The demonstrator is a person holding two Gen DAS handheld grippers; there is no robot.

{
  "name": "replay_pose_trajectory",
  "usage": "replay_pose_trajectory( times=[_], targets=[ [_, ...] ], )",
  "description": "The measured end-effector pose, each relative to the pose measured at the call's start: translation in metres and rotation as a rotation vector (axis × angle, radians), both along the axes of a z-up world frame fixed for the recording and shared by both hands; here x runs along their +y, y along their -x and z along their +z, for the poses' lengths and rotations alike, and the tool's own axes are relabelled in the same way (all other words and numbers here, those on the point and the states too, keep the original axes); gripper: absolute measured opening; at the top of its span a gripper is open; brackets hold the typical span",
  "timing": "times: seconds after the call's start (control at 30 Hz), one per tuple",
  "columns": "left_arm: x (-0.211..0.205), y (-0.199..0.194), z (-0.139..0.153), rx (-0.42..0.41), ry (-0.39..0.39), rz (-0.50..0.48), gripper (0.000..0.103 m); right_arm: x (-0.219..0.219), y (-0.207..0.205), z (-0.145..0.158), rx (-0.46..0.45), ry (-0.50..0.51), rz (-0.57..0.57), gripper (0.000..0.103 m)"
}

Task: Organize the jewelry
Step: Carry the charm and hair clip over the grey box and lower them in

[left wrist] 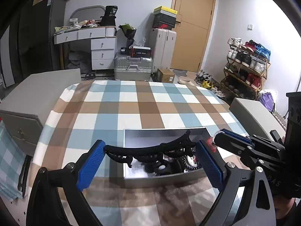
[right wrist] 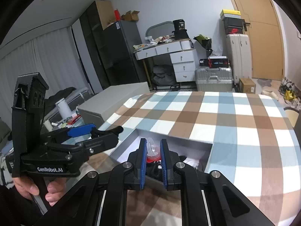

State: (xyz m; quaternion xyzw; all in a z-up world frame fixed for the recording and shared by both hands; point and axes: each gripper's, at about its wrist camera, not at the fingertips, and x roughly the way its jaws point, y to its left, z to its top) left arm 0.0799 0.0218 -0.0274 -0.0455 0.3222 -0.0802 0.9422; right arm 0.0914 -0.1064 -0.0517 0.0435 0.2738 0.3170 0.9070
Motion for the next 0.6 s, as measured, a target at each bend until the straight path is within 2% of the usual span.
replay_pose_trajectory(
  times=[0.6],
  targets=[
    [-0.022, -0.036, -0.019, 0.081, -0.009, -0.087, 0.094, -0.007, -0.036, -0.017, 0.04, -0.006, -0.025, 0.015]
  ],
)
